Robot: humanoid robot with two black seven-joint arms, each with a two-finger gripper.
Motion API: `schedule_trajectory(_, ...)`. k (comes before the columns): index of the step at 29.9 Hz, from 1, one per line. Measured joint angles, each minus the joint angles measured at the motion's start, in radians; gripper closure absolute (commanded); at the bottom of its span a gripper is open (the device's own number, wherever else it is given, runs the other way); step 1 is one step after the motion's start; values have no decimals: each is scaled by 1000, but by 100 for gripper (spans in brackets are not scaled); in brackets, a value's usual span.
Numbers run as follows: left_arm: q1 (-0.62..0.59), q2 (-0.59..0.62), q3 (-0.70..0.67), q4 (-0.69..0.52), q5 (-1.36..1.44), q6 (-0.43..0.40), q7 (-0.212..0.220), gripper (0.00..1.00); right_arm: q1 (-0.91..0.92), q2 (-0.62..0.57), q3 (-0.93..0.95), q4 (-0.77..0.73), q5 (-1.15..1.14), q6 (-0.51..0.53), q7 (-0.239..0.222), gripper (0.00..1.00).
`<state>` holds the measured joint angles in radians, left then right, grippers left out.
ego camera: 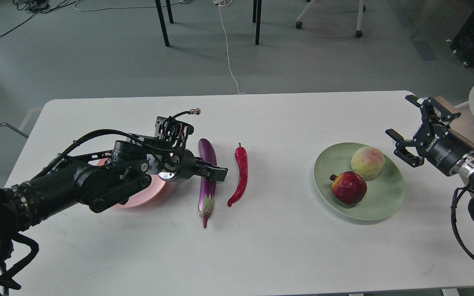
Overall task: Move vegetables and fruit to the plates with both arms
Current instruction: 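Reach the left gripper to the purple eggplant and grasp it, then lift the eggplant and lay it on the pink plate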
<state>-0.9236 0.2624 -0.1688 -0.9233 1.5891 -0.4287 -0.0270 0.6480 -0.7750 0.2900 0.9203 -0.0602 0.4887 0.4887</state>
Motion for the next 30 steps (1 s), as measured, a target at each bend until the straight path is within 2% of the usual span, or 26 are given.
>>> schedule_trajectory(2, 1, -3, 1, 0, 1, 0, 0, 30, -1, 0, 0, 0, -1, 0, 0, 2)
schedule_trajectory(5, 2, -4, 1, 0, 3, 0, 0, 76, -2, -2, 0, 0, -1, 0, 0, 2)
schedule_trajectory(6, 2, -4, 2, 0, 4, 0, 2, 80, -2, -3, 0, 0, -1, 0, 0, 2)
schedule_trajectory(11, 1, -3, 5, 0, 8, 2, 52, 86, -2, -3, 0, 1, -1, 0, 0, 2)
schedule_trajectory(17, -22, 15, 4, -26, 4, 3, 61, 86, -2, -2, 0, 0, -2, 0, 0, 2)
schedule_trajectory(21, -136, 89, -7, -77, -42, -13, 49, 86, -2, 0, -1, 0, -3, 0, 0, 2)
schedule_trajectory(24, -210, 152, -6, -90, -91, -45, 24, 85, -2, 3, -2, 0, -4, 0, 0, 2)
schedule_trajectory(30, -227, 350, 12, -166, -105, -60, -20, 85, -4, 12, -2, -1, -9, 0, 0, 2)
